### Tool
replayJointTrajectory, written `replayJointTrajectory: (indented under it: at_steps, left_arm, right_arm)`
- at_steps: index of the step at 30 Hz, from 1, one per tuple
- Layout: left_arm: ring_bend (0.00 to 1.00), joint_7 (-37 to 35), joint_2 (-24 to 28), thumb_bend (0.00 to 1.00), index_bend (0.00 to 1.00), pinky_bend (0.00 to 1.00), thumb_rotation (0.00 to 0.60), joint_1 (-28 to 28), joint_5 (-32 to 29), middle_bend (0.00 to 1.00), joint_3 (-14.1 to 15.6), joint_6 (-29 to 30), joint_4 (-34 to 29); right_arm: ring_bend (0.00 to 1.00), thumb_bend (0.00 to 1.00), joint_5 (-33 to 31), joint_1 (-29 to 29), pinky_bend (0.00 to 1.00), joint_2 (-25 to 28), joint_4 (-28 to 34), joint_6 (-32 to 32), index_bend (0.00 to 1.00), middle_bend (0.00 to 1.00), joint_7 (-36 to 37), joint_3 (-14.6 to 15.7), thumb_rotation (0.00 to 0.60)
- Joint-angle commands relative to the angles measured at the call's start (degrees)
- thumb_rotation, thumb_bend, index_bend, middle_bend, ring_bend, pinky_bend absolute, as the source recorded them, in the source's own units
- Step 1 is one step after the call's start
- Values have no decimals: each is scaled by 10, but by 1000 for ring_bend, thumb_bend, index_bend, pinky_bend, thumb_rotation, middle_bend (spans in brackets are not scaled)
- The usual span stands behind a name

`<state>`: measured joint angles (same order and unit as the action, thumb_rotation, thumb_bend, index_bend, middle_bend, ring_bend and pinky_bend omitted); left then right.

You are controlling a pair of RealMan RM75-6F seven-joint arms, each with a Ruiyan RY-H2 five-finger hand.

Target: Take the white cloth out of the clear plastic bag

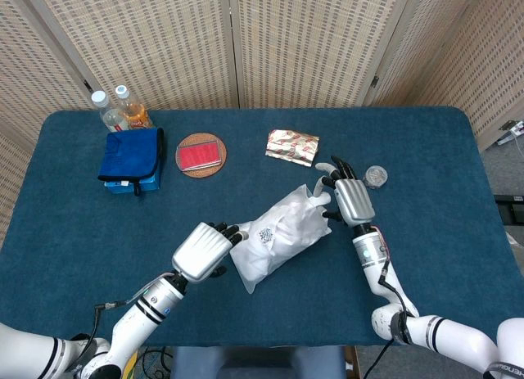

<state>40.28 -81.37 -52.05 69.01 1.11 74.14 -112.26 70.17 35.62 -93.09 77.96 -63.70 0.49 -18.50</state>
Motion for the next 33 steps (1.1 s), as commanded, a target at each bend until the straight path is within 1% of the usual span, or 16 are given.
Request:
replayJointTrajectory:
  at_steps: [1, 2, 8, 15, 20, 25, 28, 33]
  left_arm:
    - [514, -38, -16, 21, 354, 705, 600, 28, 68, 443, 19, 11, 35]
    - [524, -42, -18, 21, 356, 709, 600, 33, 81, 453, 21, 12, 41]
    - [588, -43, -32, 21, 385, 733, 600, 53, 111, 545, 19, 13, 50]
    - [637, -49, -36, 21, 399, 758, 600, 60, 152, 631, 16, -8, 59]
    - [705, -60, -41, 20, 393, 838, 600, 61, 181, 728, 15, -25, 72]
    - [800, -62, -52, 21, 337, 920, 600, 60, 189, 860, 4, -46, 80]
    - [858, -68, -65, 21, 322, 969, 600, 60, 198, 930, -2, -52, 91]
    - [923, -79, -96, 20, 332, 1000, 600, 62, 231, 992, -8, -50, 129]
  right_arm:
    - [0, 540, -6, 2, 90, 1, -2, 5, 873, 216, 3, -2, 600]
    - [0, 540, -10, 3, 90, 1, -4, 8, 873, 216, 2, -3, 600]
    - [0, 540, -31, 9, 91, -4, -25, 30, 873, 216, -14, 5, 600]
    - [0, 540, -53, 16, 90, -21, -58, 47, 873, 216, -17, 5, 600]
    - [0, 540, -59, 19, 91, -23, -67, 50, 873, 216, -16, 2, 600]
    - [0, 540, -61, 18, 91, -20, -66, 50, 872, 216, -17, 2, 600]
    - [0, 540, -62, 17, 91, -18, -64, 49, 872, 216, -18, 2, 600]
    - [0, 541, -63, 14, 91, -14, -59, 47, 873, 216, -18, 4, 600]
